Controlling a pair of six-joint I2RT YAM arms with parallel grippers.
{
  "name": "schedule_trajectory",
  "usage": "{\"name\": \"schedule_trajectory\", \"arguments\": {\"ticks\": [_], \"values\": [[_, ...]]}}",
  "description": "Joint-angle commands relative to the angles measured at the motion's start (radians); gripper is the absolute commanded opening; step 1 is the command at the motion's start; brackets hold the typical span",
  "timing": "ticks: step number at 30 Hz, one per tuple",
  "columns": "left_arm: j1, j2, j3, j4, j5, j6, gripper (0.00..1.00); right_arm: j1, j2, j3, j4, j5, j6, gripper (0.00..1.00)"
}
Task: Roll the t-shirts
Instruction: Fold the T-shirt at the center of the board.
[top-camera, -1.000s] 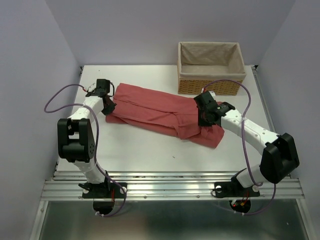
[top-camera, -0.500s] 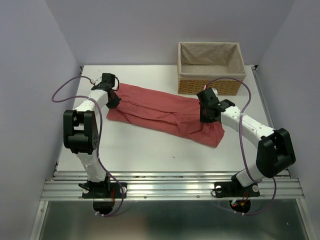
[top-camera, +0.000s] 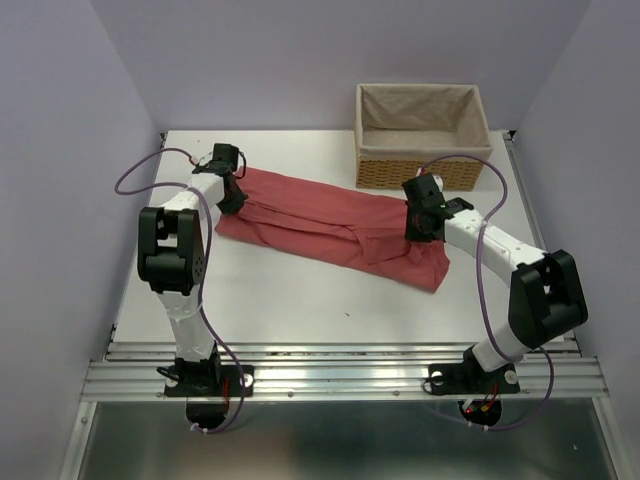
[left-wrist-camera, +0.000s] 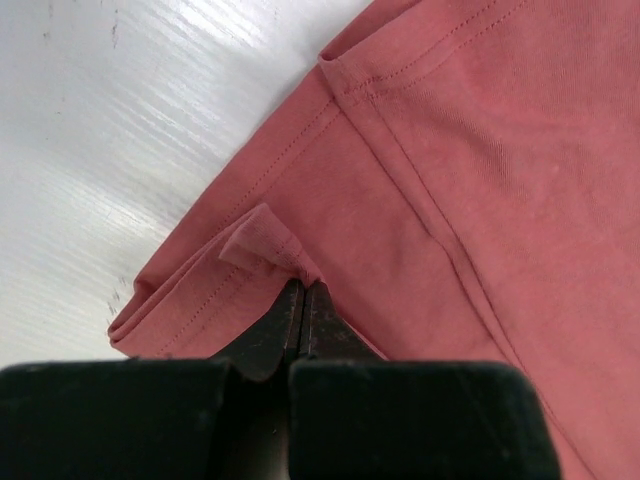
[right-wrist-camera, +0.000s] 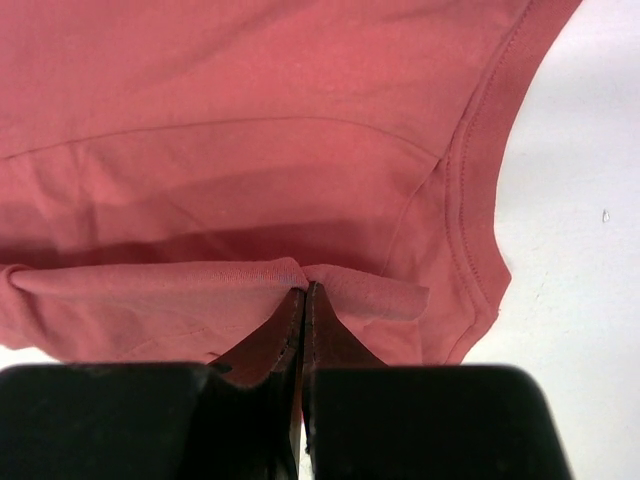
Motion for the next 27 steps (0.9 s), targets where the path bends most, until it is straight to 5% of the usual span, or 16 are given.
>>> {"name": "schedule_trajectory", "arguments": {"ticks": [1,22,27], "values": [[0.0,0.006,0.054,-0.018,-0.039,0.016,0.0,-0.025,0.017,-0.014,0.069,-0.002,-0.021,0.01],[-0.012,0.069,0.124,-0.04,-0.053,0.049,0.0,-0.063,0.1,0.015,0.134,0.001,-0.037,0.01],[-0.015,0.05,0.134,-0.046,-0.046,0.062,0.33,-0.063,0.108,0.015,0.132,0.033,-0.032,0.13]]}}
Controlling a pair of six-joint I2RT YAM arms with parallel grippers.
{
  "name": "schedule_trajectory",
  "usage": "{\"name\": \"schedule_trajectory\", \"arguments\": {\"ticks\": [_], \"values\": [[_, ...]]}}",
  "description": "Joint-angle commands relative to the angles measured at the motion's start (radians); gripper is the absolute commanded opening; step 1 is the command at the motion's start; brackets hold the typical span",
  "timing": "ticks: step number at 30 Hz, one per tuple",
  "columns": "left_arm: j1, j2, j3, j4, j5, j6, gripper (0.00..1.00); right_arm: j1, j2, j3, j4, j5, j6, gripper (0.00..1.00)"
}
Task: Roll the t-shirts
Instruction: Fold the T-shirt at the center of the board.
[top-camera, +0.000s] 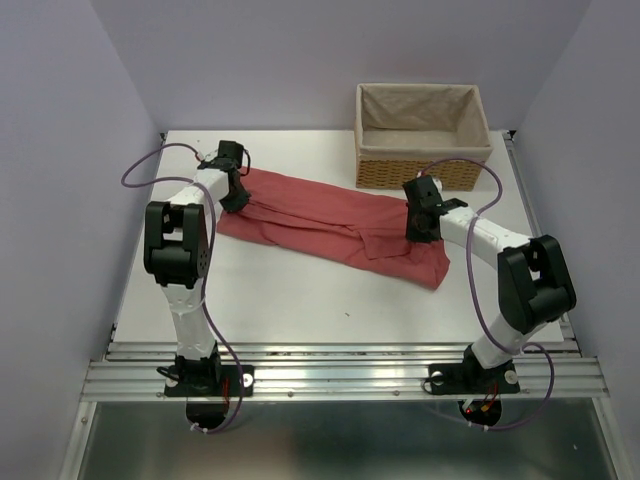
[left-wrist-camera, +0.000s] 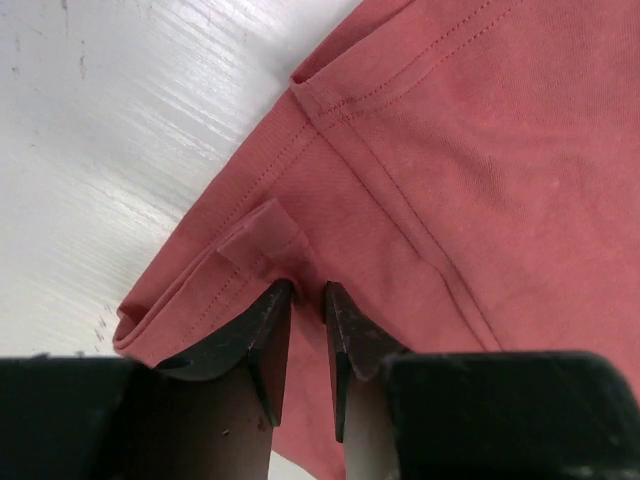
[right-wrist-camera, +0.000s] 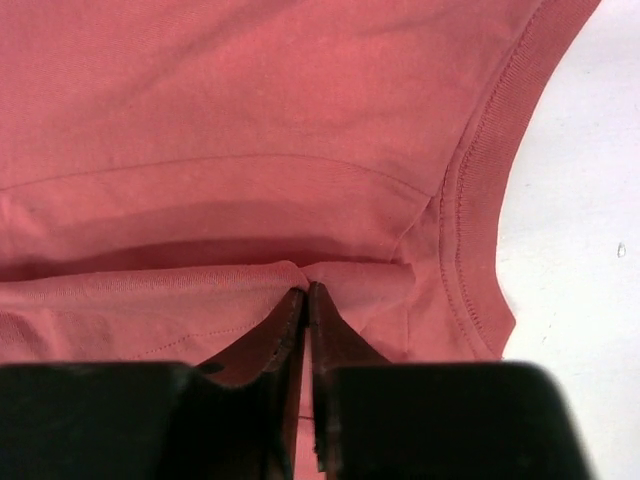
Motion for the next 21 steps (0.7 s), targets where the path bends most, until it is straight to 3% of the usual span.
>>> {"name": "schedule_trajectory", "arguments": {"ticks": [1,2,3,4,5,6,8,18,21], "values": [[-0.003,-0.044,0.048,-0.022,-0.036,0.03,0.39,-0.008,-0.009,0.037,0.036,0.049,-0.004,0.23],[-0.006,-0.058,0.05,-0.031,-0.044,0.031,0.42,-0.008,-0.015,0.031,0.036,0.05,-0.003,0.33],[-0.009,-0.092,0.053,-0.036,-0.062,0.033,0.51,-0.008,-0.039,0.027,0.035,0.05,0.0,0.45],[-0.011,-0.11,0.051,-0.039,-0.074,0.036,0.55,-0.008,-0.052,0.026,0.03,0.05,0.005,0.62],[-0.012,-0.133,0.042,-0.042,-0.093,0.042,0.69,-0.017,-0.064,0.018,0.026,0.05,0.008,0.68],[-0.012,-0.171,0.036,-0.043,-0.099,0.046,0.76,-0.017,-0.078,0.018,0.023,0.049,0.013,0.69],[-0.012,-0.217,0.013,-0.052,-0.116,0.054,0.79,-0.028,-0.118,0.0,0.018,0.027,0.025,0.73],[-0.011,-0.376,-0.292,0.029,-0.032,0.01,0.74,-0.048,-0.288,-0.103,-0.011,-0.169,0.118,0.74],[-0.003,-0.353,-0.349,0.059,-0.015,-0.01,0.74,-0.048,-0.308,-0.163,0.024,-0.253,0.155,0.74]]}}
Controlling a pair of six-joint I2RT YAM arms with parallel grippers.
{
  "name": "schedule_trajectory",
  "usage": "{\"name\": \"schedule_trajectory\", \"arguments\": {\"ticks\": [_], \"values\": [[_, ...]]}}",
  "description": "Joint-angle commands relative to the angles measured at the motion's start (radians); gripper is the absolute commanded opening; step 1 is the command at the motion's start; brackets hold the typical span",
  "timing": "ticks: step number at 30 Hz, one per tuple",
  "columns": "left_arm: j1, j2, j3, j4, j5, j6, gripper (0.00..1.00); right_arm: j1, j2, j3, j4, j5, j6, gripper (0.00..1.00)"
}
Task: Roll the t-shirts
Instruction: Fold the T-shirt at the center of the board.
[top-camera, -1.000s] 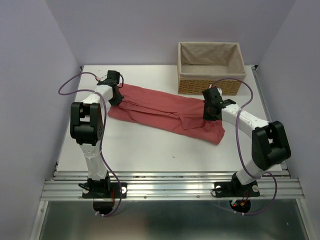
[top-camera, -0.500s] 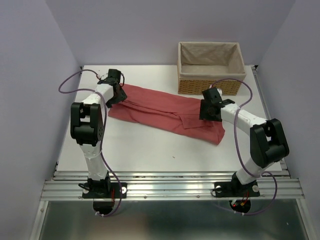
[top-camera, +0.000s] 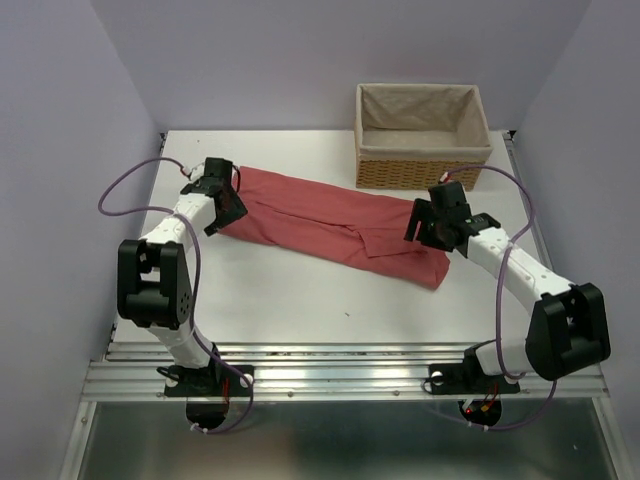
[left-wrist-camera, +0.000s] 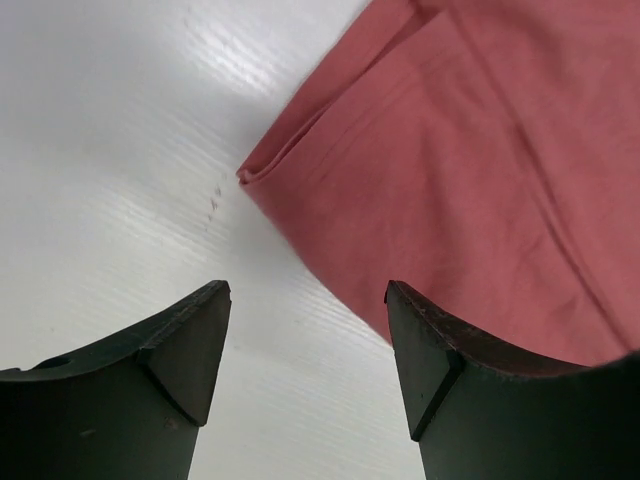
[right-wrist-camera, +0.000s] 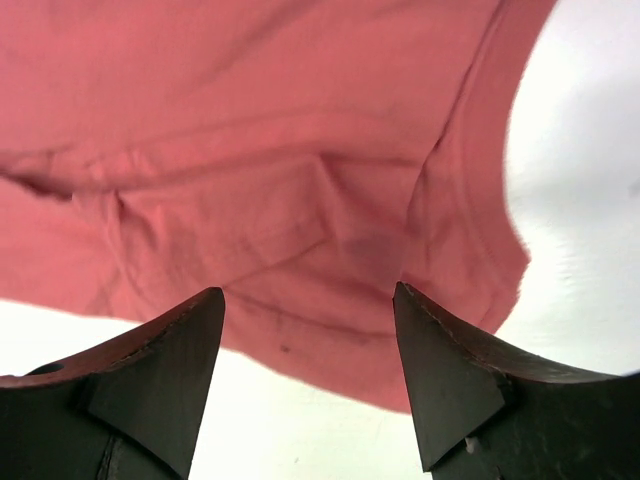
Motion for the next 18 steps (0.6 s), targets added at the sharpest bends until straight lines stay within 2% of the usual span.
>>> {"name": "schedule_trajectory", "arguments": {"ticks": [1,4,10,12,14,17,18], "values": [[0.006,0.021,-0.068,0.046,0.03,-0.044,0.74,-0.002,-0.037,-0.074,0.045,-0.144,0.092,0.77],[0.021,0.04,-0.094,0.062,0.023,-0.069,0.75,-0.002,-0.058,-0.111,0.05,-0.146,0.137,0.84],[0.047,0.041,-0.141,0.108,0.014,-0.116,0.73,-0.016,-0.136,-0.195,0.039,-0.132,0.249,0.86],[0.054,0.069,-0.141,0.115,0.022,-0.129,0.68,-0.028,-0.164,-0.226,0.034,-0.218,0.292,0.86],[0.058,0.087,-0.14,0.124,0.031,-0.135,0.62,-0.037,-0.21,-0.272,0.03,-0.238,0.356,0.85],[0.06,0.119,-0.132,0.141,0.045,-0.138,0.48,-0.037,-0.276,-0.327,-0.011,-0.192,0.428,0.84],[0.06,0.128,-0.131,0.146,0.052,-0.139,0.4,-0.037,-0.323,-0.34,-0.024,-0.175,0.444,0.84]]}}
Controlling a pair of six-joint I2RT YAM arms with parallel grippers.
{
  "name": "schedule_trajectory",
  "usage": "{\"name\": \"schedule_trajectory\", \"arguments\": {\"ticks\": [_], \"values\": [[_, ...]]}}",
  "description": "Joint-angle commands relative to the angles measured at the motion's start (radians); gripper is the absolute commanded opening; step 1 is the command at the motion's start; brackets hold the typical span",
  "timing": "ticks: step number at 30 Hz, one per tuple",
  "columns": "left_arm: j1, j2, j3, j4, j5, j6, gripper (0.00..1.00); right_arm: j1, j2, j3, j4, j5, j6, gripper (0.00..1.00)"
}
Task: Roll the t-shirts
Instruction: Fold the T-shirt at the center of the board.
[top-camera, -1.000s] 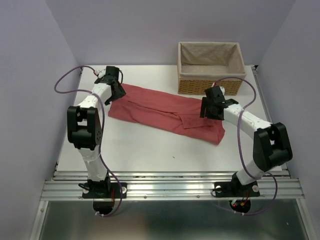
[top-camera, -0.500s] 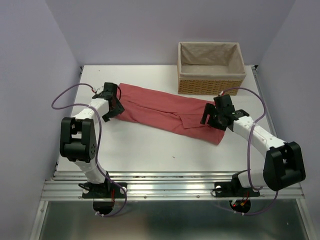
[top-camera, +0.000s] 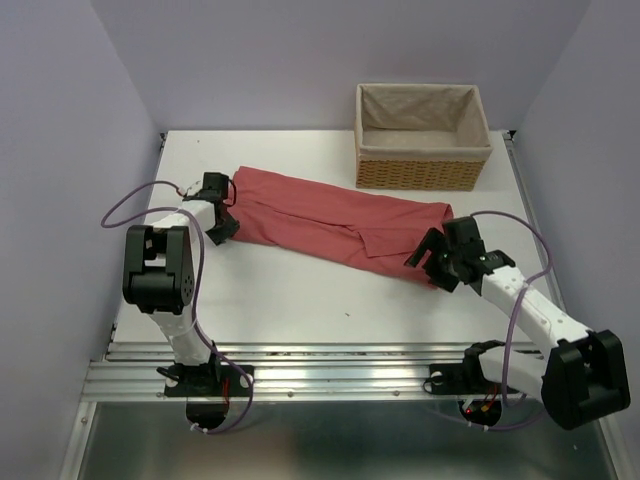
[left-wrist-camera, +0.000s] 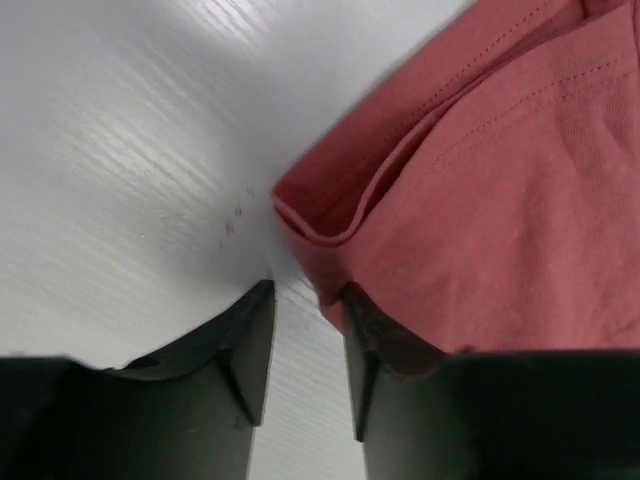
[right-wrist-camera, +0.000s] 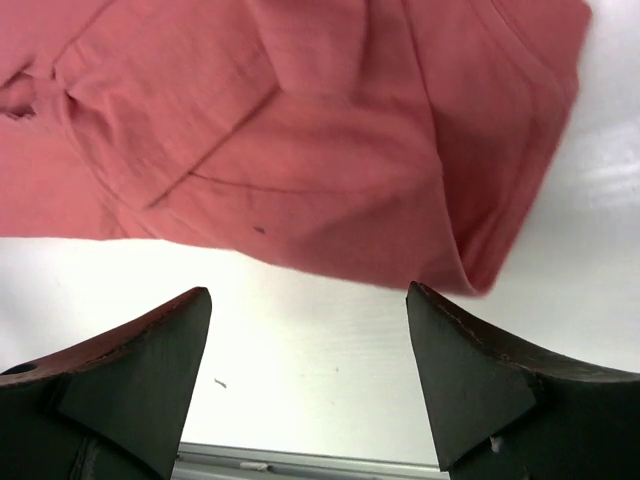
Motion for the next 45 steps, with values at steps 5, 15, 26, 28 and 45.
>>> {"name": "schedule_trajectory", "arguments": {"ticks": [5,15,26,28,45], "values": [[0.004,0.037,0.009,0.038,0.031,-0.024,0.01,-0.009,-0.19,-0.123,-0.076,0.088,0.211,0.82],[0.006,0.022,0.006,0.024,0.028,-0.019,0.0,-0.009,-0.129,-0.199,0.042,0.137,0.285,0.77],[0.008,0.014,0.021,0.015,0.031,-0.013,0.0,-0.009,-0.135,-0.258,0.154,0.294,0.274,0.53],[0.009,0.014,0.021,0.013,0.032,-0.012,0.0,-0.009,-0.126,-0.256,0.168,0.315,0.263,0.41],[0.009,-0.05,0.055,-0.065,0.019,0.047,0.0,-0.018,-0.204,-0.169,0.113,0.381,0.133,0.01]]}}
